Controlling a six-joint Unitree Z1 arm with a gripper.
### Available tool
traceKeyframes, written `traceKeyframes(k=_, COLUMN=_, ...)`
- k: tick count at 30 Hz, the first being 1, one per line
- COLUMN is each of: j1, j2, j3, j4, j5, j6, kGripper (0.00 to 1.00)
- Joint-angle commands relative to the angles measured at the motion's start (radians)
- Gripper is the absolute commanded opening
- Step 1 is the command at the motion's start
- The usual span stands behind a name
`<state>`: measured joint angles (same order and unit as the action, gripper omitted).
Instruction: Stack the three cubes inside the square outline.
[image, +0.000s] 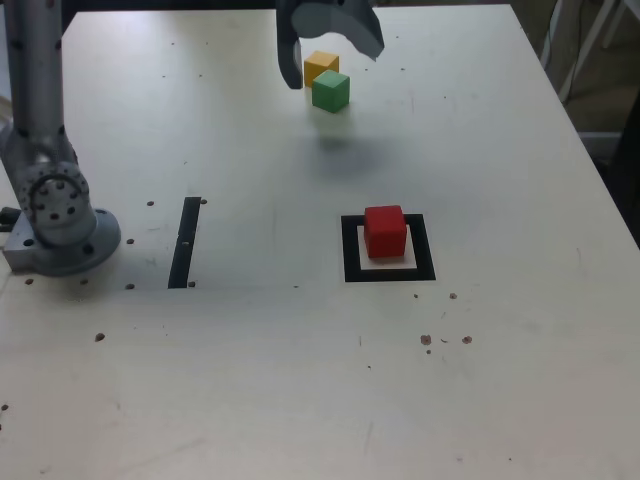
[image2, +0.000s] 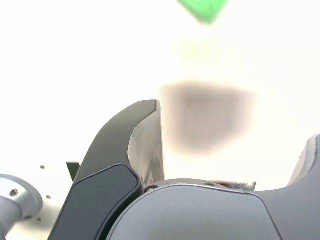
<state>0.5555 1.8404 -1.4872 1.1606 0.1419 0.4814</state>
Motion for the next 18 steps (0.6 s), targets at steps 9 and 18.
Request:
traceKeyframes(k=9, j1=0.119, j2=0.136, j3=-0.151, j4=0.006, j5=0.081, j6=0.096, kGripper=0.99)
traceKeyframes(k=18, j1=0.175, j2=0.284, j3=-0.39, j4=0.107, j5=0.091, j6=0.163, kGripper=0.99)
